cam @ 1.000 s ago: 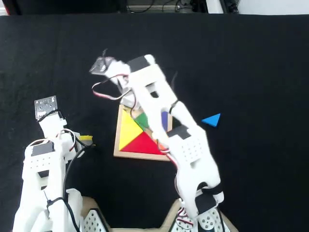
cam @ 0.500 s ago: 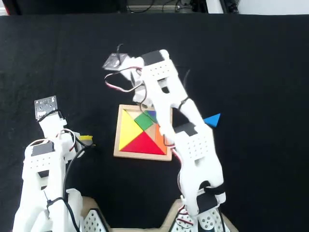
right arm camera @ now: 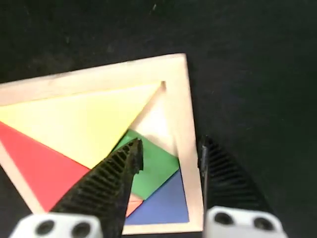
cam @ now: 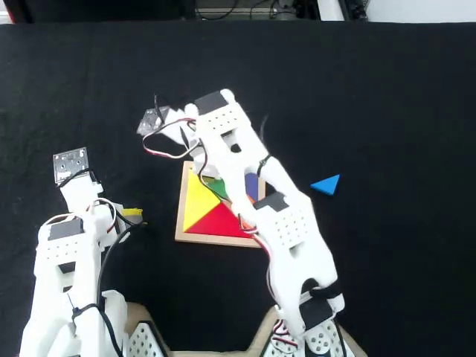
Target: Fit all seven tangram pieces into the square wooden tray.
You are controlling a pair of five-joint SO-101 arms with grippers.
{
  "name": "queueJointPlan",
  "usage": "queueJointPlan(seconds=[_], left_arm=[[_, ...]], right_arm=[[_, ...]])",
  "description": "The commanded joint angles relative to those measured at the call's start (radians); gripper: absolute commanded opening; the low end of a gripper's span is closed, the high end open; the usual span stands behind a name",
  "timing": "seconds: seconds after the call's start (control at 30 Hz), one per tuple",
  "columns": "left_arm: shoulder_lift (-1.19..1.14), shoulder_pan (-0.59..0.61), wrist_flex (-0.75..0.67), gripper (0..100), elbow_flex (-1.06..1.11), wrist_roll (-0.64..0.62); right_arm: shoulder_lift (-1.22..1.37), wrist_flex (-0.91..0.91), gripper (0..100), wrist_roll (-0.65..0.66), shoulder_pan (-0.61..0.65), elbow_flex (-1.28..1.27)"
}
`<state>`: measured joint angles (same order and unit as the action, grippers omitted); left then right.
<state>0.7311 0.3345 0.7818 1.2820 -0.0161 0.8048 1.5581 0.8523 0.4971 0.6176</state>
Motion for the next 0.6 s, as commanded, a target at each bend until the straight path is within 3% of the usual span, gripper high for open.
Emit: queueJointPlan(seconds=[0.0,0.4,0.57], left_arm=[[0.008,-0.007,0.003,33,-0.002,0.012],[0.008,-0.01,0.0,33,-0.002,0.012],[0.008,-0.01,0.0,33,-0.002,0.012]], right_arm=[[0.047,0.003,18.8,0.031,-0.003,0.067],[0.116,0.149,18.8,0.035,-0.003,0.303],[0.154,0.13,18.8,0.035,-0.005,0.321]])
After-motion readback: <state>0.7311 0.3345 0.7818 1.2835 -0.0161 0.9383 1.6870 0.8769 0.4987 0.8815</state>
